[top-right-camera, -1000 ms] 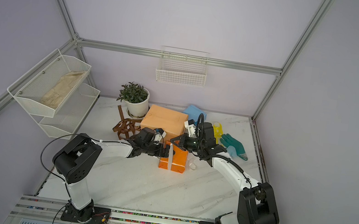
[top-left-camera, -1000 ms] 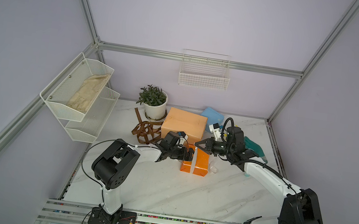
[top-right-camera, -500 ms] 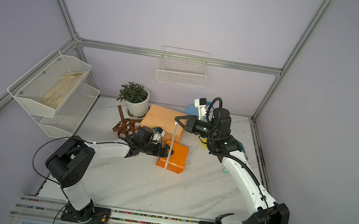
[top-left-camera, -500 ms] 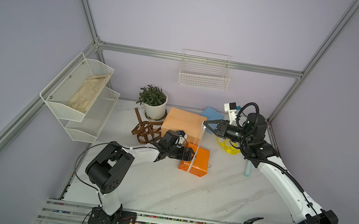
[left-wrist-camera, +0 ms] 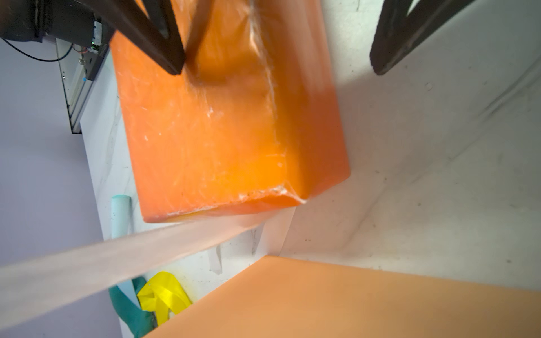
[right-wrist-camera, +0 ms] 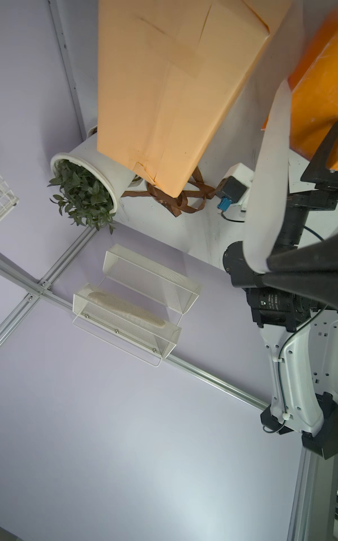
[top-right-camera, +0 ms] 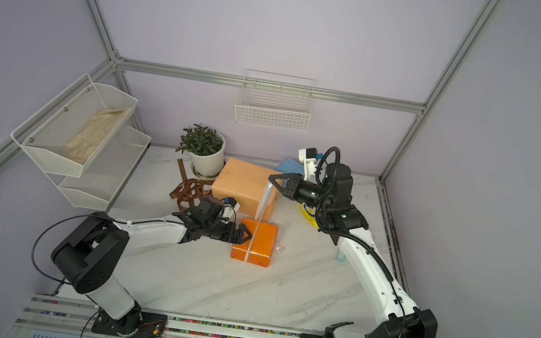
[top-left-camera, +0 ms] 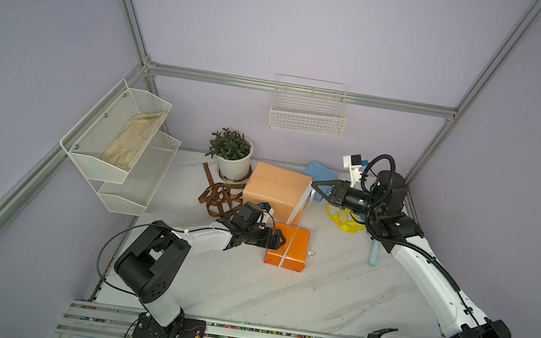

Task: Untie the ribbon bows on the gift boxes
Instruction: Pull the ribbon from the gift box.

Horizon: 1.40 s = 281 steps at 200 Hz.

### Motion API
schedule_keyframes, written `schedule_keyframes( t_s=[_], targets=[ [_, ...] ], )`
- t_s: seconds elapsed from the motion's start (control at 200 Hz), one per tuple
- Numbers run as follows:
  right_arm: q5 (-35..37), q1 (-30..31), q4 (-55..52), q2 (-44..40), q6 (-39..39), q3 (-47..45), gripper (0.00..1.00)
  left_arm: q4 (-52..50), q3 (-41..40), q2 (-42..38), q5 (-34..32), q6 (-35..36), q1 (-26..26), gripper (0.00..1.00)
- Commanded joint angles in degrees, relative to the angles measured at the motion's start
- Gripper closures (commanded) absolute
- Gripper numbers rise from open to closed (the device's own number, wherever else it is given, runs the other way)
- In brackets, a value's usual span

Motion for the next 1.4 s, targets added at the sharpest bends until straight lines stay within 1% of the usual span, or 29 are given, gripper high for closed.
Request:
schedule_keyframes(
  t_s=[0.0,0.18,0.505,0.7,0.895,0.975,1.045,1.155,1.165,1.19,1.265,1.345,1.4],
  targets=[
    [1.2,-0.3,-1.1,-0.2,-1.2,-1.3,1.00,-1.1,-1.5,-2.5,-2.2,1.9,0.7,0.00],
    [2.1,-0.5,-1.9,-1.1,-1.6,4.0,1.00,-3.0,-0.3,-1.4,-2.9,3.1,0.9,0.00],
    [0.2,-0.5,-1.2,-0.6,-0.6,11.6,1.00,-3.0,0.7,-0.1,-2.0,2.7,0.9,0.00],
    [0.6,-0.5,-1.3,-1.2,-0.8,12.9,1.00,-2.9,0.9,0.7,-0.9,2.1,1.0,0.00],
    [1.7,-0.5,-1.4,0.4,-1.4,13.8,1.00,-2.8,2.2,0.8,0.7,1.4,0.5,0.00],
    [2.2,-0.5,-2.3,1.1,-2.1,12.6,1.00,-2.9,2.5,-1.3,1.1,1.6,0.4,0.00],
    [2.4,-0.5,-2.2,1.2,-2.6,11.4,1.00,-3.0,2.3,-4.9,0.3,3.0,0.5,0.00],
    [3.1,-0.5,-2.2,1.0,-3.0,11.0,1.00,-2.2,0.5,-11.8,-1.2,8.7,0.5,0.00],
    [3.2,-0.5,-2.2,1.0,-3.1,11.0,1.00,-2.0,0.2,-13.7,-1.2,9.2,0.5,0.00],
    [3.4,-0.5,-2.3,1.0,-3.2,11.1,1.00,-1.4,-0.4,-15.6,-1.2,10.5,0.5,0.00],
    [3.5,-0.5,-2.1,1.4,-3.2,11.5,1.00,2.0,-2.5,-20.0,1.5,14.0,0.4,0.00],
    [3.0,-0.5,-1.9,2.1,-2.8,12.0,1.00,8.3,-4.8,-23.0,6.3,16.0,-0.2,0.00],
    [2.8,-0.5,-1.5,2.4,-2.3,11.8,1.00,12.0,-5.9,-23.9,7.1,17.0,-1.4,0.00]
  ],
)
